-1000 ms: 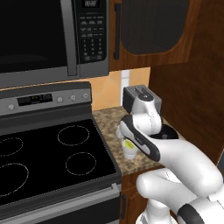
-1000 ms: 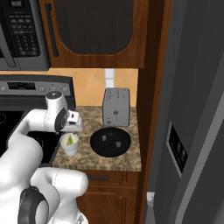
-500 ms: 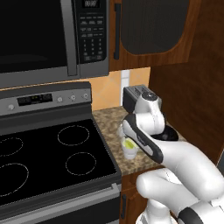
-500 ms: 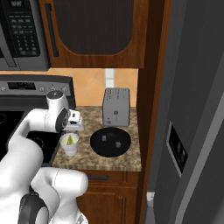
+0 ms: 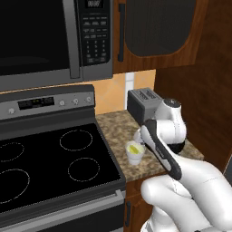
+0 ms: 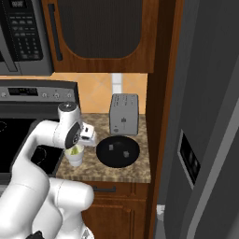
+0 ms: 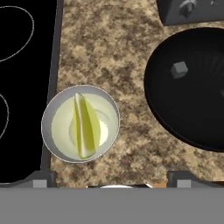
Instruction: Grab a lemon wedge from the fridge and one ice cube from the ice bowl, and put them in the glass of lemonade.
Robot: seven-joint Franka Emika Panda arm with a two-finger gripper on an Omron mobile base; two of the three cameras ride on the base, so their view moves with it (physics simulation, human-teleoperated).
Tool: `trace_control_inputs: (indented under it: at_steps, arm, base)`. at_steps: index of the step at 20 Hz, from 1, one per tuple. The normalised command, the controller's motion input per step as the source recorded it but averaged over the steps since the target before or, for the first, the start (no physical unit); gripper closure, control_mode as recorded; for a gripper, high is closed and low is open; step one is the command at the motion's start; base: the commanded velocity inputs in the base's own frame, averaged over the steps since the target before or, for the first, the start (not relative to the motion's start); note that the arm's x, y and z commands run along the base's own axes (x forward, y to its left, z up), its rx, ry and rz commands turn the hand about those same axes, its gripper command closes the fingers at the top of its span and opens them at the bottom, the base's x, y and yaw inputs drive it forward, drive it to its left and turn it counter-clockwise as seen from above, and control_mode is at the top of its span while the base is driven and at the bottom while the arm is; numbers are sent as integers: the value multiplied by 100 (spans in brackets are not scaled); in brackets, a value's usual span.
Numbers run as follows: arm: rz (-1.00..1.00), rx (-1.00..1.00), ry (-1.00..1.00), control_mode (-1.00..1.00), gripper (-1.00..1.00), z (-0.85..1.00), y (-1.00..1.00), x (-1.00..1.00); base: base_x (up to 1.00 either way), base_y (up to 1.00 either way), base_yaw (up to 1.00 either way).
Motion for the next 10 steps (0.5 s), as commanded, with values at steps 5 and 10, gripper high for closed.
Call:
trace_control_inputs:
  at_steps: [5, 10]
  arm:
    - [-6, 0, 9, -100, -100, 13, -95, 19]
    - [-1, 0, 13, -100, -100, 49, -78, 31]
  base:
    - [0, 0, 0]
    - [0, 0, 0]
